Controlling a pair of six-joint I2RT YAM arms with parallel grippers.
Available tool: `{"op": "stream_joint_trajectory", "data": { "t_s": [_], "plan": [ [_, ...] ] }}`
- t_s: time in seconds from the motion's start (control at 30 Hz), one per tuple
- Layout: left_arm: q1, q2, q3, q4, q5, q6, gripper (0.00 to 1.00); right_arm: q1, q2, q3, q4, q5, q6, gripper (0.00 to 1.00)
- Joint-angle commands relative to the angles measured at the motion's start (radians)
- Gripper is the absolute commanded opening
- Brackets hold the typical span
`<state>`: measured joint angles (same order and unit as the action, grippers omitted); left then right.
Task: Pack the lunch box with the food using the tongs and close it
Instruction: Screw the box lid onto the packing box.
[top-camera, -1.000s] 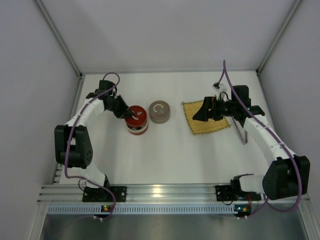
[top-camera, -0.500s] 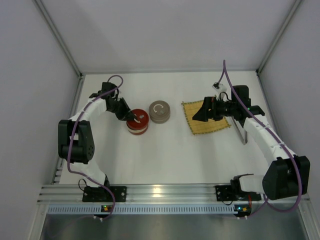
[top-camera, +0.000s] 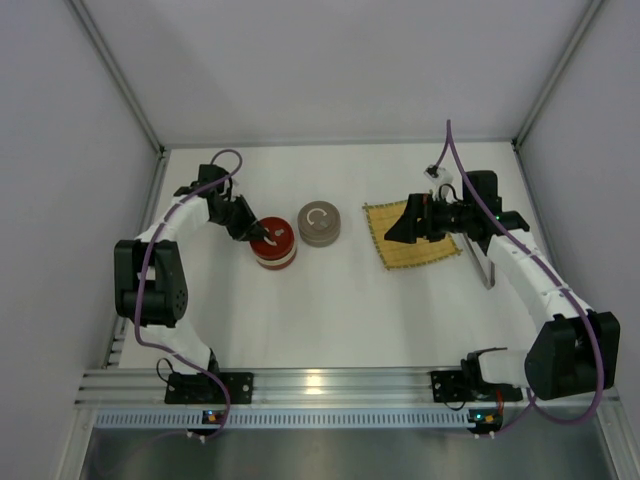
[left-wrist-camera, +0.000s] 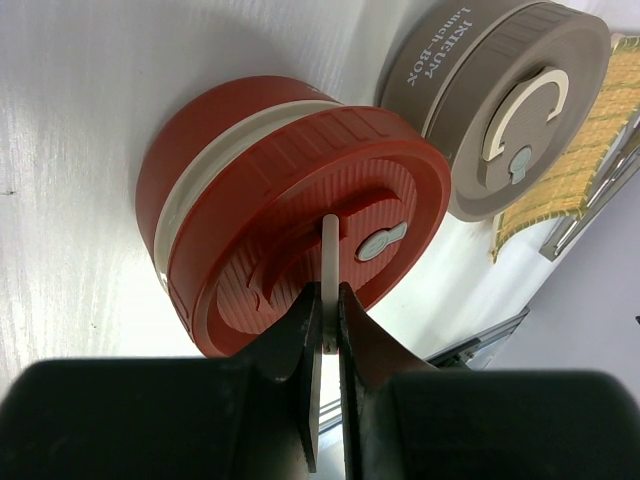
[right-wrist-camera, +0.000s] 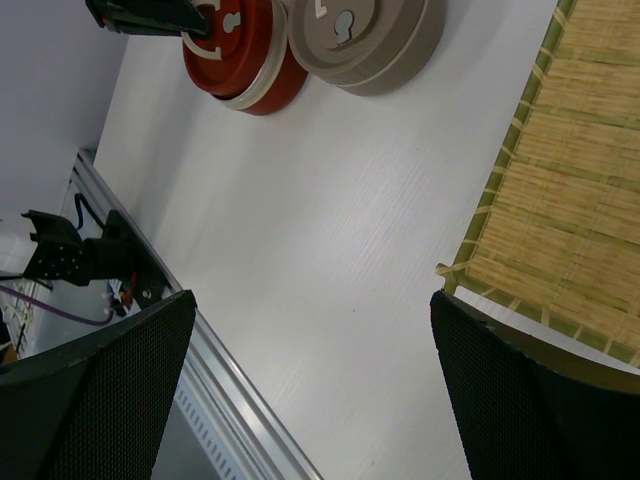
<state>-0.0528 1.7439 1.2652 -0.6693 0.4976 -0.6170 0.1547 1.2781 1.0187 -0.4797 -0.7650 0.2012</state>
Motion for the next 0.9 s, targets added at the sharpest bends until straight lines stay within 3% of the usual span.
{"op": "stream_joint_trajectory", "data": {
  "t_s": [0.0,0.87],
  "plan": [
    [0.007,-0.018,-0.006,-0.007,0.010,0.020,0.00,-0.020,-0.005,0.003,0.018,-0.020,-0.019,0.99],
    [0.004,-0.087,-0.049,-0.009,0.065,0.033,0.00,-0.020,-0.008,-0.011,0.030,-0.022,-0.016,0.99]
  ]
}}
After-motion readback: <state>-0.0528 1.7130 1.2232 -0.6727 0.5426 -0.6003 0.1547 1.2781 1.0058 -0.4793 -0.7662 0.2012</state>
